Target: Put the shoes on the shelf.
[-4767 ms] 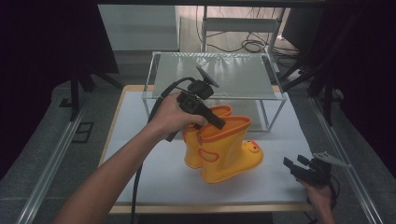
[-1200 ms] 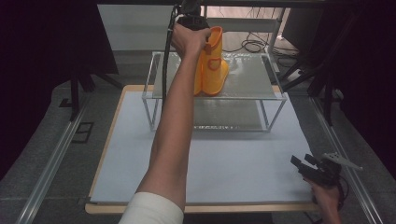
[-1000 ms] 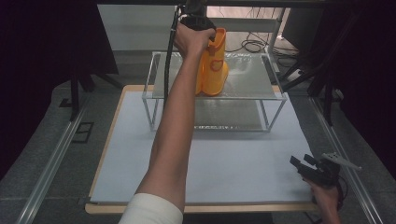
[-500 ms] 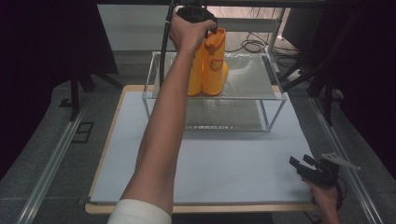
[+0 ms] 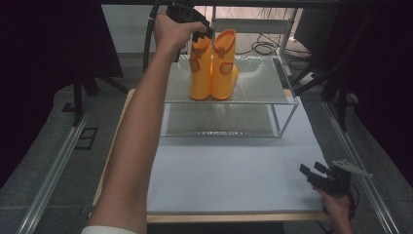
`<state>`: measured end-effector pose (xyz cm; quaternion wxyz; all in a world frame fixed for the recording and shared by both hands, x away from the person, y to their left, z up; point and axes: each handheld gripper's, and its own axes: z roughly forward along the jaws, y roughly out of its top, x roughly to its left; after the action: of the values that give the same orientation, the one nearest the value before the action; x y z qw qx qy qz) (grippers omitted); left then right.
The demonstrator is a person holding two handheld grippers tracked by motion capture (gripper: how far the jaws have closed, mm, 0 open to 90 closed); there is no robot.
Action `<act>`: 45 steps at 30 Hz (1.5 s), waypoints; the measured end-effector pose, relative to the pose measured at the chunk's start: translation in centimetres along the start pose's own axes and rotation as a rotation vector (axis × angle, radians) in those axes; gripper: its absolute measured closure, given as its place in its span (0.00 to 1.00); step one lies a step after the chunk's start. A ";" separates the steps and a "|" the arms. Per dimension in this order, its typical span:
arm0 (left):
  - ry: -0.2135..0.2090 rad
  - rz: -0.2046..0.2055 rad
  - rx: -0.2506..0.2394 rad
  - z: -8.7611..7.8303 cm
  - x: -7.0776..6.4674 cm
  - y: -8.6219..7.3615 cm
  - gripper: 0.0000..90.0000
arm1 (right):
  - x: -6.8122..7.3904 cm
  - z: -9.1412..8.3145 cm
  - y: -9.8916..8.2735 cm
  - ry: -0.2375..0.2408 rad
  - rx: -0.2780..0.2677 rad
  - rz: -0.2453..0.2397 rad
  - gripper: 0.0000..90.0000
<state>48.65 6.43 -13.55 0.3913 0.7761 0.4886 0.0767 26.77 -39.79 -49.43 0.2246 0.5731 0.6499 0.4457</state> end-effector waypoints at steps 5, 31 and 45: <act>-0.009 0.056 0.014 -1.3 -0.1 -1.0 0.87 | 0.0 0.0 0.0 -0.003 0.001 -0.002 0.35; -0.051 0.131 0.040 -4.8 3.3 -8.8 0.96 | 0.7 0.2 0.0 0.001 0.010 -0.017 0.35; -0.026 0.087 0.076 -2.4 6.4 -12.0 0.97 | 0.8 0.5 -0.1 -0.003 0.023 -0.037 0.35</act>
<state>42.31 15.55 -21.79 0.3641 0.8118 0.4519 0.0649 26.87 -38.89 -49.59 0.2271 0.5643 0.6652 0.4330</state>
